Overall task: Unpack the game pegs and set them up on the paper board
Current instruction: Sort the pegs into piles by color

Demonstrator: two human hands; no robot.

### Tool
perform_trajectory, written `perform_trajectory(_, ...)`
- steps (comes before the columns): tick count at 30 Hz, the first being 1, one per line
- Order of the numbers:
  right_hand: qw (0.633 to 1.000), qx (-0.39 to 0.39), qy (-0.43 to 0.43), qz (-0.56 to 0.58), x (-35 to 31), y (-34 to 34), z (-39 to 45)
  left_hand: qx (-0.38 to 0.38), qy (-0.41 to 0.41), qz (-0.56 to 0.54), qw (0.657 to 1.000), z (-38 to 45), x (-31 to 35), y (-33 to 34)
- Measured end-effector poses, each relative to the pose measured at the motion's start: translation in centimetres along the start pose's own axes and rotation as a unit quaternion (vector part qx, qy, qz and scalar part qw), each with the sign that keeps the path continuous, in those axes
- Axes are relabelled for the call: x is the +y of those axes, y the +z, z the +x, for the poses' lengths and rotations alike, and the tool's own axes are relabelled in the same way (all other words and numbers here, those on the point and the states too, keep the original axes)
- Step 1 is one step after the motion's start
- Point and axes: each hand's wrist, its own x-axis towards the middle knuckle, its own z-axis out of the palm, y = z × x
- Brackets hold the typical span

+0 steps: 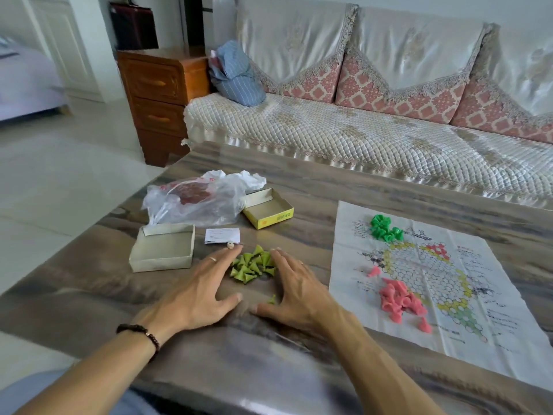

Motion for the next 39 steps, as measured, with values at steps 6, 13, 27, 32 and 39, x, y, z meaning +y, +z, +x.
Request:
perform_trajectory(6,0.998,0.022,0.006,-0.051,0.9,1.2,3.8,0.036,-0.01,0.01,0.999,2.0,-0.1,0.5)
perform_trajectory(13,0.991,0.089,-0.056,-0.083,1.4,2.0,5.0,0.084,0.043,0.026,0.995,3.5,-0.3,1.0)
perform_trajectory(27,0.956,0.252,0.074,-0.13,1.3,3.0,3.9,0.143,0.065,0.081,0.984,5.3,1.0,2.7)
perform_trajectory(32,0.953,0.251,0.083,-0.145,1.2,2.7,3.9,0.178,0.069,0.11,0.975,5.4,1.3,2.6)
perform_trajectory(39,0.956,0.248,0.079,-0.134,1.3,3.0,3.9,0.216,0.063,0.146,0.963,4.8,1.6,2.4)
